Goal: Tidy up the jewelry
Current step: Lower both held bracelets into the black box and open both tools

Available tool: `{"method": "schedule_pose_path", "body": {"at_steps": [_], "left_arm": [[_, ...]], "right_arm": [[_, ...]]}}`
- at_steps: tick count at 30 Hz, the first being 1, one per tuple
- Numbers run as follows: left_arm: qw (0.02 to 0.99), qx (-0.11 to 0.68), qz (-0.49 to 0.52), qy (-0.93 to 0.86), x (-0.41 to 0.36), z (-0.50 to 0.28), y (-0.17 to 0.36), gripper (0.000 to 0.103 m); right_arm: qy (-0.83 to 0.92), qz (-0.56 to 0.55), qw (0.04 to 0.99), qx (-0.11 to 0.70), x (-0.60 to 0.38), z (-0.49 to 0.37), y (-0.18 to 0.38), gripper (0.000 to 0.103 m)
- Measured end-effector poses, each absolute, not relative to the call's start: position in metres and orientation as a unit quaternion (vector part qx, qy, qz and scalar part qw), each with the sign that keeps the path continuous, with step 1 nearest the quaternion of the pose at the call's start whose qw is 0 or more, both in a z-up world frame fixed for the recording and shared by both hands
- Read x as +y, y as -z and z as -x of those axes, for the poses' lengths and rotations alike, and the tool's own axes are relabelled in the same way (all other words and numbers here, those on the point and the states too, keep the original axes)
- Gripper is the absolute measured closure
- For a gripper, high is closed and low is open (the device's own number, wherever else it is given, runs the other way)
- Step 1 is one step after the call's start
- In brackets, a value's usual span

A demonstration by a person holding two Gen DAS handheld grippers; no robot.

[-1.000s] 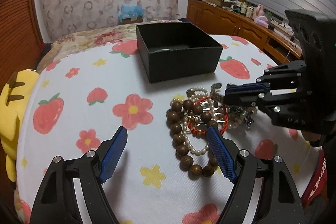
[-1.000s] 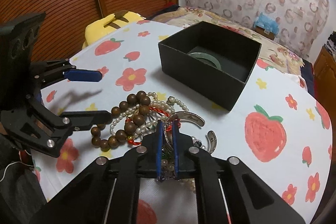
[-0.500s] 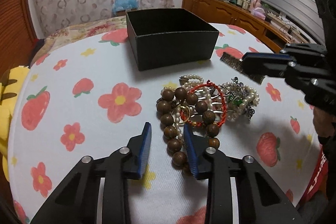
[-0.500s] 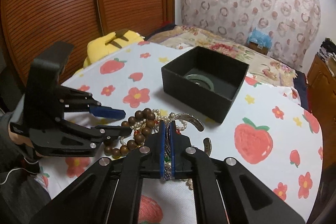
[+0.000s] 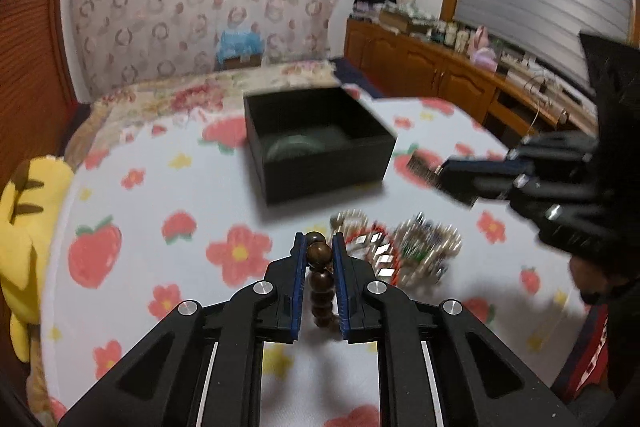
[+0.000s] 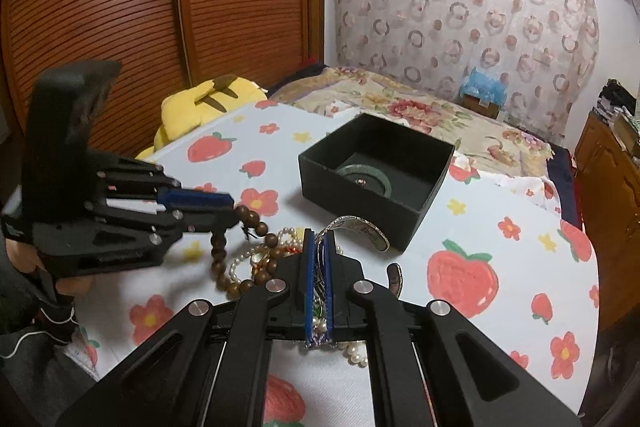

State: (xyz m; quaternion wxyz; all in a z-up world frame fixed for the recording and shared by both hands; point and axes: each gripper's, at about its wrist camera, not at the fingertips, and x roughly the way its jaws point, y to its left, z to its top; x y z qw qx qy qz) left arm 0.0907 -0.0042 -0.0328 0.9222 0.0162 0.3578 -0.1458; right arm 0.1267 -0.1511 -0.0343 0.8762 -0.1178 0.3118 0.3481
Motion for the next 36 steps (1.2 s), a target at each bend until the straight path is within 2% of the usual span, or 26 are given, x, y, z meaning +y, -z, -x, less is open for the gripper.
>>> {"method": "schedule_pose_path", "body": {"at_steps": [13,26,36], "left_arm": [[0.936,0.312,-0.008,0.161,-0.002,-0.117,-0.010,0.091],[0.940,0.299,0.012,0.167,0.010,-0.172,-0.042,0.091],[0.938,0.305,0.013,0.167,0.010,-0.216,-0.049,0.091]], "right_arm": [[-0.350,0.132,0.878,0.299,-0.140,-0.147,0.027,0.098],[-0.357,0.133,0.872,0.309,-0.128,-0.199,0.019,0.098],[-0.355,0.122,0.865,0.331,-0.119,-0.251,0.034,0.097]]}}
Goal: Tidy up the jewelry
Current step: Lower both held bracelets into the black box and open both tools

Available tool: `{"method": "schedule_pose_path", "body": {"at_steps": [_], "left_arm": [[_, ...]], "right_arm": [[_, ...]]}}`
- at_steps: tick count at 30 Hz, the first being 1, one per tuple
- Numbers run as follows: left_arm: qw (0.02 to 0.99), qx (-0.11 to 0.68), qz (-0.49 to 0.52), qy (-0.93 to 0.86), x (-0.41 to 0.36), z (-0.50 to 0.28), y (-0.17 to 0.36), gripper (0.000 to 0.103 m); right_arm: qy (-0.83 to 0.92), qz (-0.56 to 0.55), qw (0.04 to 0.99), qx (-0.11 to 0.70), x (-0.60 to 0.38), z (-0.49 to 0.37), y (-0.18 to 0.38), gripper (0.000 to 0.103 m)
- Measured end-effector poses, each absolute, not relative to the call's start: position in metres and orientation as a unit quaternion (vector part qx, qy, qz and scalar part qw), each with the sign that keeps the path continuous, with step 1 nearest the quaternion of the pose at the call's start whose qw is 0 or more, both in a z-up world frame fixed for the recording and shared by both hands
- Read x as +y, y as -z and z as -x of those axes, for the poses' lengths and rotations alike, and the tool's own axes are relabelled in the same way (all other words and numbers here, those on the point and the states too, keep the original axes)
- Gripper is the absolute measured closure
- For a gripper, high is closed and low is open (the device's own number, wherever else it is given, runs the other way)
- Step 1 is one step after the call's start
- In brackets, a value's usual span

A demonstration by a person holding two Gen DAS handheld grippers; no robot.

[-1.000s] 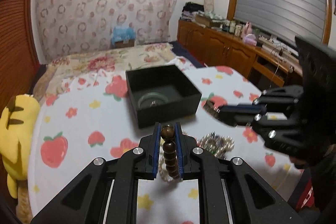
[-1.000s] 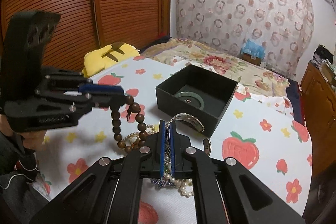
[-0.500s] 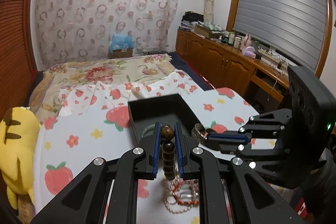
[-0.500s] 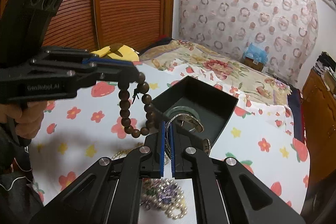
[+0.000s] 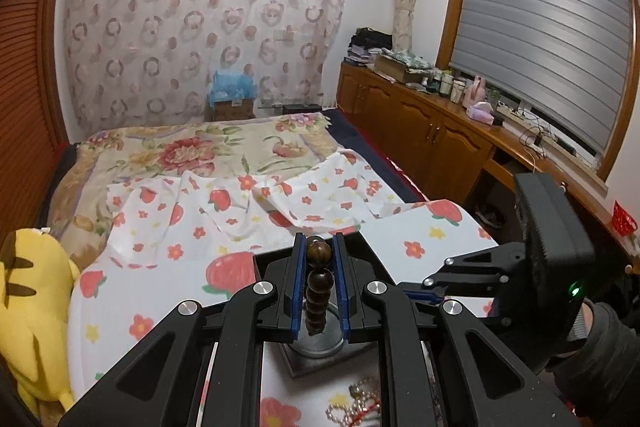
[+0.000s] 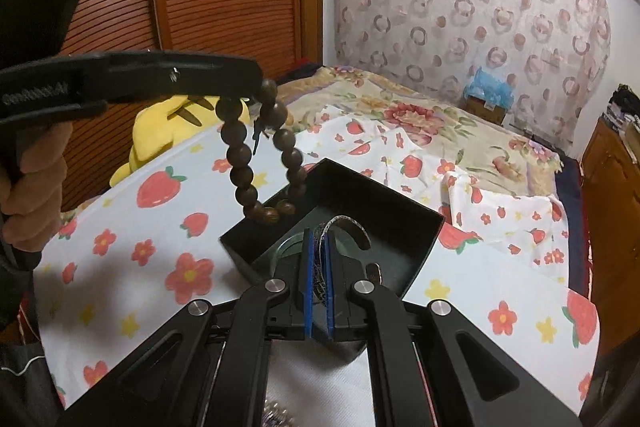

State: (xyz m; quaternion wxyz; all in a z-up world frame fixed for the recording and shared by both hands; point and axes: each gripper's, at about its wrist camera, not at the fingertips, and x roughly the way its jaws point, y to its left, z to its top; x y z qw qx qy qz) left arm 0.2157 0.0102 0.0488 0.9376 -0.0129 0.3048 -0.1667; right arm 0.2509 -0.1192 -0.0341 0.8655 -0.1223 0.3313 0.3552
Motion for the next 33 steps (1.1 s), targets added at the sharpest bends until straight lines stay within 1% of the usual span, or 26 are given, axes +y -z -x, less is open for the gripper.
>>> {"method": "schedule_pose_path", "body": {"at_steps": [9,14,33], "left_arm": [[0.929,0.330,0.019,0.163,0.007,-0.234,-0.027,0.091],[0.926,0.339,0.019,0.168,0.004,-0.238,-0.020,0.091],[0.913,0.369,0.015,0.175,-0.013,-0.244,0.012,0.091]], "right_arm": [[-0.365,0.122,0.854,0.350,-0.108,-0.262,0.051,0.097],[-0.361,0.118,0.856,0.350,-0.110,-0.261,0.048,0.097],[-0.293,0.090,0.881,0.361,-0.156,-0.246,0.051,0.097]]}}
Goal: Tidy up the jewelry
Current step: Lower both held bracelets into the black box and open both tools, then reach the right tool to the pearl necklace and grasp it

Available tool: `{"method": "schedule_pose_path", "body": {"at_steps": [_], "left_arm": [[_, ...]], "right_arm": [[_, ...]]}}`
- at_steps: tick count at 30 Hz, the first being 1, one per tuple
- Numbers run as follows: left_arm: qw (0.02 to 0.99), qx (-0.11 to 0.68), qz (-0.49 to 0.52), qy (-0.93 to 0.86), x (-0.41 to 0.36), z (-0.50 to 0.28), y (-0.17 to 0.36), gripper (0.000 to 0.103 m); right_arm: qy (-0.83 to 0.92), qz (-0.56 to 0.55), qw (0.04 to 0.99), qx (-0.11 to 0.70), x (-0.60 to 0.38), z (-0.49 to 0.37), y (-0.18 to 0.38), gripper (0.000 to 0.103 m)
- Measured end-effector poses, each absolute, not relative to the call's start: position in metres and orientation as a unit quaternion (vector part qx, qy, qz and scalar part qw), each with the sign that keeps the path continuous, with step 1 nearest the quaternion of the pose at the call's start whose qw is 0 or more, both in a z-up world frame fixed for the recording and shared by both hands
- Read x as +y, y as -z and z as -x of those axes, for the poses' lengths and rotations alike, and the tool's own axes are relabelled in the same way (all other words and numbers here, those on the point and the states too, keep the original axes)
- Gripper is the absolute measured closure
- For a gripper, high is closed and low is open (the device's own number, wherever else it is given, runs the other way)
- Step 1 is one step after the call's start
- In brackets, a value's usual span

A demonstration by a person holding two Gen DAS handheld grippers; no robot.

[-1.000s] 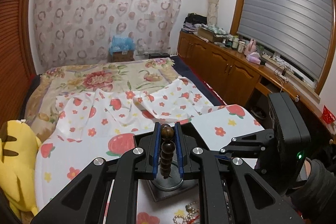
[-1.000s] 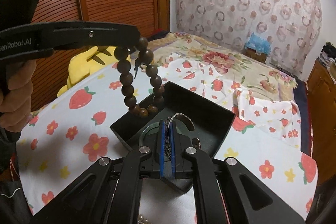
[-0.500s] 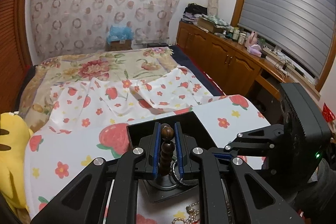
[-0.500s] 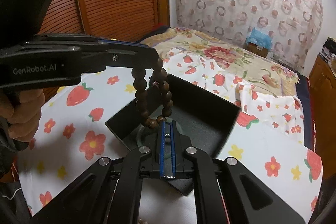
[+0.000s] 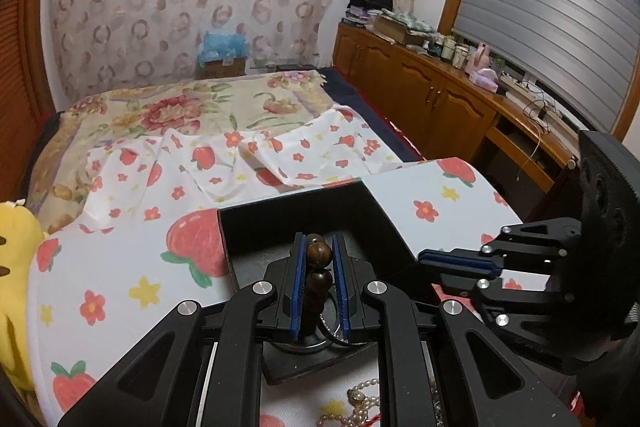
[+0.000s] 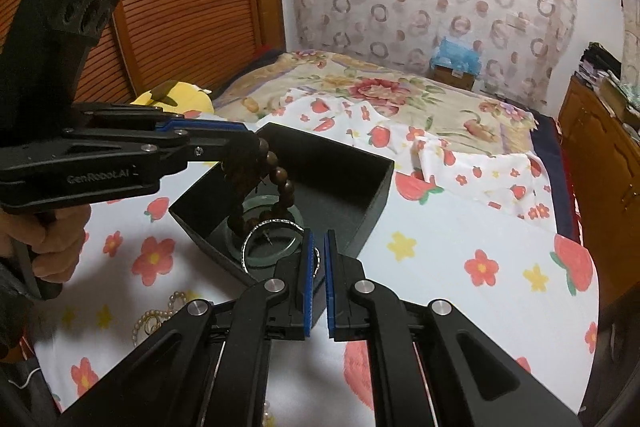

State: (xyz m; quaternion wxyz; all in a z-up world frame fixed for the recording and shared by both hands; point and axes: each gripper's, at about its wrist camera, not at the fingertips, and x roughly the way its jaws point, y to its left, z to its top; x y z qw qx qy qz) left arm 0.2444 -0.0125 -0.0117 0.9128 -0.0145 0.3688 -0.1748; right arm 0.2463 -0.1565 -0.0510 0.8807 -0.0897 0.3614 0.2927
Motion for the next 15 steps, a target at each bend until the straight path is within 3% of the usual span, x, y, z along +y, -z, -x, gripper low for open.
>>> {"method": "schedule_pose_path", "body": {"at_steps": [5,15], "left_arm": [[0.916,0.365,0.012,0.168,-0.012,-0.236,0.010,0.077],[0.922,0.356,0.003,0.152,-0.010,-0.203,0.006,0.066]], "right_arm": [[-0.287,0.087,0.884,0.359,-0.158,-0.239,0.049,0.096],[-0.277,0.080,0.894,0.343,-0.166,-0.213,0.037,0.089]]}}
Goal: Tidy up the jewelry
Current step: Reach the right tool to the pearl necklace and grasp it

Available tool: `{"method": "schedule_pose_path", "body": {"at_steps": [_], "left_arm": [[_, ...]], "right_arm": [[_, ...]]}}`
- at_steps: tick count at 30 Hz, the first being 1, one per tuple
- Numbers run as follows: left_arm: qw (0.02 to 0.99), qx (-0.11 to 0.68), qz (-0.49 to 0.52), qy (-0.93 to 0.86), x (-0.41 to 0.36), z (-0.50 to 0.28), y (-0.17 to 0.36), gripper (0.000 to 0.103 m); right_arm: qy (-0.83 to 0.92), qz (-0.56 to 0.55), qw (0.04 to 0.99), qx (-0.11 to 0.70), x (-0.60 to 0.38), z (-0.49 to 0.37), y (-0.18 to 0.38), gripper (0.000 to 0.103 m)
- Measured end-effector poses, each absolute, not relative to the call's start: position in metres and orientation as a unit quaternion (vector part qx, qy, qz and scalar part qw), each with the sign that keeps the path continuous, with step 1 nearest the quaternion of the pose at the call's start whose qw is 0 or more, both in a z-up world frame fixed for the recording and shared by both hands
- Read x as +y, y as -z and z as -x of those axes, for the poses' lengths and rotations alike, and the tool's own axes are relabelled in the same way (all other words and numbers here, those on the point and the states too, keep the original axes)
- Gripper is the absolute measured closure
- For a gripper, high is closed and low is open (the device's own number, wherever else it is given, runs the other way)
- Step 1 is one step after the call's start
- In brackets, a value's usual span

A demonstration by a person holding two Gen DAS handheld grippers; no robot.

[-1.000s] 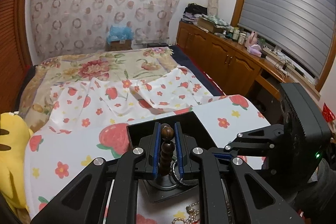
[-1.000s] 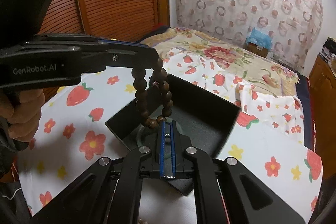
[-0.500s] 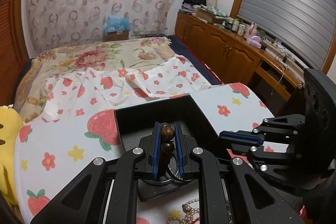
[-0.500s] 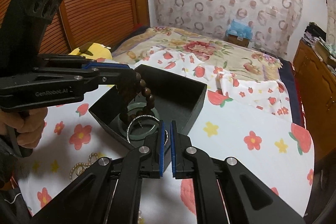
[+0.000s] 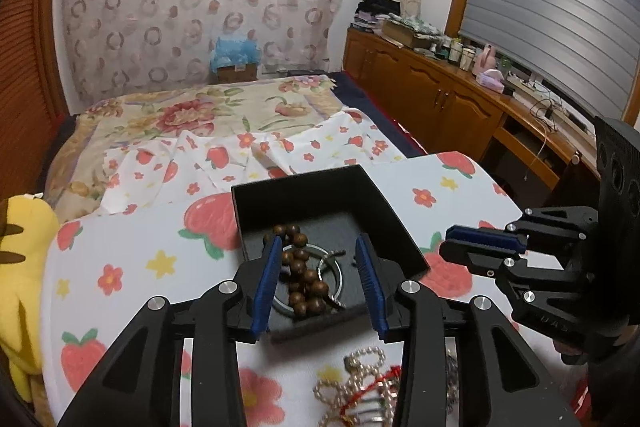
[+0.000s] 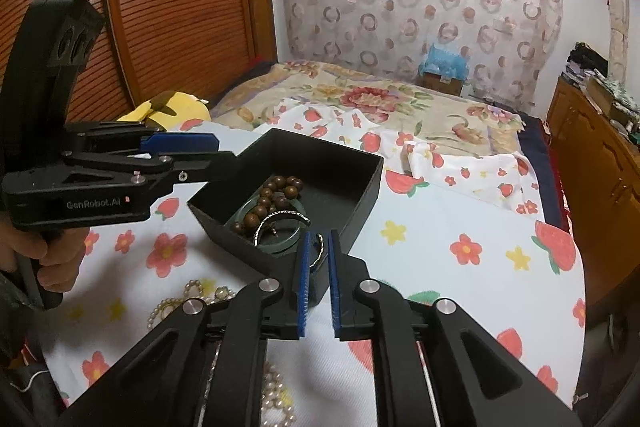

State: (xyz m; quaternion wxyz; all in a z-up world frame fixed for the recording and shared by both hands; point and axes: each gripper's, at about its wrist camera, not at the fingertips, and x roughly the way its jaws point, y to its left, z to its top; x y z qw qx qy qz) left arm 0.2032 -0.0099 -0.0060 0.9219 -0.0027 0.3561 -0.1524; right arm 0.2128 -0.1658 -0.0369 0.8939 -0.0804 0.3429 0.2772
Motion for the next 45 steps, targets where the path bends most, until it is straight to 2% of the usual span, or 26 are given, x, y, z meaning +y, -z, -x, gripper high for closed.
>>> {"method": "schedule_pose_path", "body": {"at_steps": [12,23,25,27,45], "left_arm": [[0.932,0.333,-0.004,0.141,-0.007,-0.134,0.005,0.056],[0.923,0.355,0.000,0.148,-0.005,-0.086,0.043,0.056],[0.921,0.360,-0.001,0.149,-0.006,-0.080,0.050,0.056],[0.919,0.365,-0.002,0.151,-0.007,-0.075,0.055,0.056],[0.912,0.379,-0.005,0.156,-0.010,-0.057,0.072,0.056]], "right_arm": [[-0.269,0.077,0.902,0.328,-0.178,-0.155,0.042,0.089],[-0.256,0.071,0.901,0.341,-0.188,-0.111,0.066,0.089],[-0.255,0.067,0.901,0.343,-0.191,-0.105,0.070,0.085],[-0.258,0.063,0.899,0.348,-0.193,-0.100,0.074,0.076],[-0.264,0.132,0.868,0.398,-0.177,-0.120,0.112,0.076]]}}
